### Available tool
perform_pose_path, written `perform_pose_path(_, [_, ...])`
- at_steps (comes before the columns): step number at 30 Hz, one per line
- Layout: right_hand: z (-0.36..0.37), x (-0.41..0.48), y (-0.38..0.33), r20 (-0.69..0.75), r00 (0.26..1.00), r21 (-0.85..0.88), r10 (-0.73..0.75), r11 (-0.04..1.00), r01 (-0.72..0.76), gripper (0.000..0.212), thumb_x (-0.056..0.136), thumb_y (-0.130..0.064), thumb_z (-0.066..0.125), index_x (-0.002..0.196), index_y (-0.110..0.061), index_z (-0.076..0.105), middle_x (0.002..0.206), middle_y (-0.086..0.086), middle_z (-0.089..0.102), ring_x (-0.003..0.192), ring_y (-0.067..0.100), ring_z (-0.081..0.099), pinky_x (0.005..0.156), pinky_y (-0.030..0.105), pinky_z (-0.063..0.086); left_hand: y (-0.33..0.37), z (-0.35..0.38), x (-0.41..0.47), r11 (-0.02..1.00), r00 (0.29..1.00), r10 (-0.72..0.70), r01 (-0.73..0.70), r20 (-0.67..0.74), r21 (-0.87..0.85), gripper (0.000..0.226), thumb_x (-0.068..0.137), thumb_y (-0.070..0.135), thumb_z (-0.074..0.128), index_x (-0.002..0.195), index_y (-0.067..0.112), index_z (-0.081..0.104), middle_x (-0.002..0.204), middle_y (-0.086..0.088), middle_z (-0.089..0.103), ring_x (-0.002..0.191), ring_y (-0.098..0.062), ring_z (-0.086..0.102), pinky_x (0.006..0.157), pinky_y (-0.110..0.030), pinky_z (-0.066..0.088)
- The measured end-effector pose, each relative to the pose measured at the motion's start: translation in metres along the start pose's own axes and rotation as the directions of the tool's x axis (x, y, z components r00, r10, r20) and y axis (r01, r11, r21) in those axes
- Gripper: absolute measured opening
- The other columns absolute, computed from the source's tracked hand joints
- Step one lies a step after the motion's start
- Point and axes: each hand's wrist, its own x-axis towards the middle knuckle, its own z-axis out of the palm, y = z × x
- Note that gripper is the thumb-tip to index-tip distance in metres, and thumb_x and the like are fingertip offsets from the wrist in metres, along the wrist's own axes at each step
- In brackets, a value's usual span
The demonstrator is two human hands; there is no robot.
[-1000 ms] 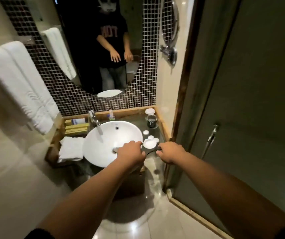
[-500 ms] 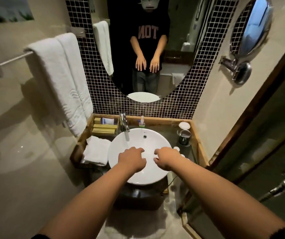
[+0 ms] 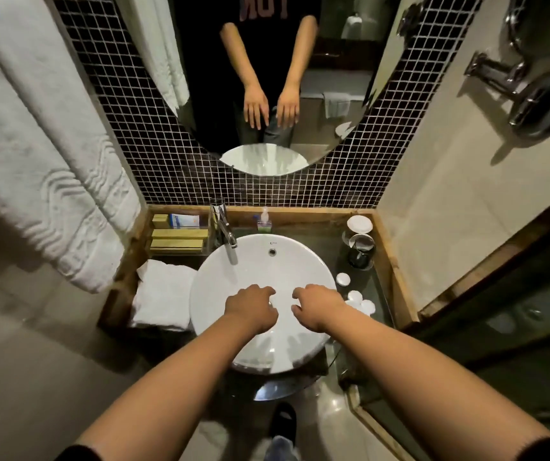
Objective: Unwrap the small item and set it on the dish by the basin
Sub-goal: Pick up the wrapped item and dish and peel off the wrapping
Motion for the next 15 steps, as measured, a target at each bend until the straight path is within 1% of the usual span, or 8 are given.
perform_pose_path(4, [-0.003,0.051,0.015,0.052,0.998,0.076,-0.023,0.997,0.019,0.046,0.098,-0.043,0.042,0.138,-0.021,0.049,0.136,0.010,0.056,0.121,0.032,0.054,0.099,0.045,0.046,-0.008,-0.004,0.039,0.998,0.997,-0.051,0.050,0.062,0.029,0.053,0.093,0.048,0.049,0.144,0.036,0.044,0.143,0.001,0.051,0.126,-0.027,0.051,0.097,-0.042,0.045])
perform_pose_path(7, [-0.009,0.091,0.023,0.073,0.996,0.119,-0.043,0.992,0.035,0.047,0.098,-0.043,0.042,0.139,-0.021,0.048,0.138,0.010,0.055,0.122,0.032,0.053,0.100,0.045,0.046,-0.015,-0.012,0.071,0.996,0.994,-0.083,0.082,0.065,0.019,0.058,0.089,0.053,0.053,0.144,0.035,0.045,0.140,0.000,0.053,0.124,-0.027,0.052,0.095,-0.043,0.046])
perform_pose_path(9, [-0.010,0.112,0.027,0.075,0.996,0.133,-0.057,0.990,0.046,0.047,0.098,-0.042,0.043,0.139,-0.020,0.049,0.137,0.010,0.056,0.122,0.032,0.053,0.100,0.045,0.047,-0.021,-0.011,0.086,0.994,0.991,-0.109,0.109,0.075,0.006,0.059,0.088,0.053,0.055,0.144,0.034,0.045,0.139,-0.001,0.054,0.124,-0.027,0.052,0.095,-0.044,0.047])
perform_pose_path(13, [0.004,0.142,0.030,0.102,0.992,0.169,-0.069,0.984,0.051,0.046,0.097,-0.040,0.046,0.139,-0.021,0.048,0.138,0.010,0.055,0.122,0.032,0.054,0.101,0.045,0.047,-0.033,0.009,0.107,0.988,0.980,-0.142,0.148,0.136,-0.035,0.055,0.090,0.048,0.053,0.142,0.033,0.047,0.138,-0.001,0.055,0.123,-0.028,0.053,0.096,-0.044,0.047])
perform_pose_path(15, [0.019,0.147,0.035,0.134,0.989,0.196,-0.059,0.980,0.032,0.047,0.097,-0.040,0.046,0.141,-0.022,0.047,0.139,0.009,0.054,0.123,0.032,0.053,0.103,0.045,0.046,-0.034,0.023,0.116,0.990,0.976,-0.126,0.135,0.179,-0.036,0.049,0.089,0.045,0.052,0.137,0.033,0.052,0.133,-0.001,0.058,0.118,-0.028,0.056,0.094,-0.042,0.048])
